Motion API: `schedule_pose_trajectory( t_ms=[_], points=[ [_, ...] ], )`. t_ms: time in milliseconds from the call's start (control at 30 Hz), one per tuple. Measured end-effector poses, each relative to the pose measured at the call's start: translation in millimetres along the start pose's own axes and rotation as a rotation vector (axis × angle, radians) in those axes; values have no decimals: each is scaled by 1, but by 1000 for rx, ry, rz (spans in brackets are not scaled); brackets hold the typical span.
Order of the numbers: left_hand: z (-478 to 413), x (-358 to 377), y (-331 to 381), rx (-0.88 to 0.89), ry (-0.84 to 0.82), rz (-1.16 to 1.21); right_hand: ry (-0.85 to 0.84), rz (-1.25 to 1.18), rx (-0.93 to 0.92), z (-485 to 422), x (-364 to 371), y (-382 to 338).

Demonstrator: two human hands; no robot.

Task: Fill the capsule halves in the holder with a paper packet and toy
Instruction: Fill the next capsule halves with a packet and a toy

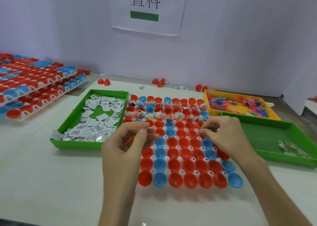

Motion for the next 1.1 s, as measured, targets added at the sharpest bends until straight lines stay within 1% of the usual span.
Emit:
schedule_pose_trajectory(
  t_ms=[133, 233, 400, 567, 800, 1000, 1100],
  points=[
    [-1, -2, 1, 8, 3, -4, -23, -31, -39, 0, -5, -2],
    [-2, -4, 1, 11, 14, -7, -41, -27, -26, 1, -6, 0],
    [-2, -4, -1, 15, 15, -19, 19, -3, 10, 0, -6, 0],
    [0, -1, -1, 24, 6, -47, 36, -4, 30, 1, -5, 0],
    [0, -5, -1, 23, 25, -49, 37, -1, 6, 3, -3, -2],
    [-6, -16, -5, 8, 49, -95, 26, -79, 50, 1, -5, 1],
    [-12, -28, -3, 9, 80, -107, 47, -169, 49, 1, -10, 3]
  ],
)
Point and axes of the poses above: each hand's wrist, its own z-axis away from the middle knuckle, its own x-axis out of the palm, y = z × x, the point moved 3 cm from there along -z, towards the middle knuckle, and after that the axes turned 2 degrees about x, right-handed, at the moved point
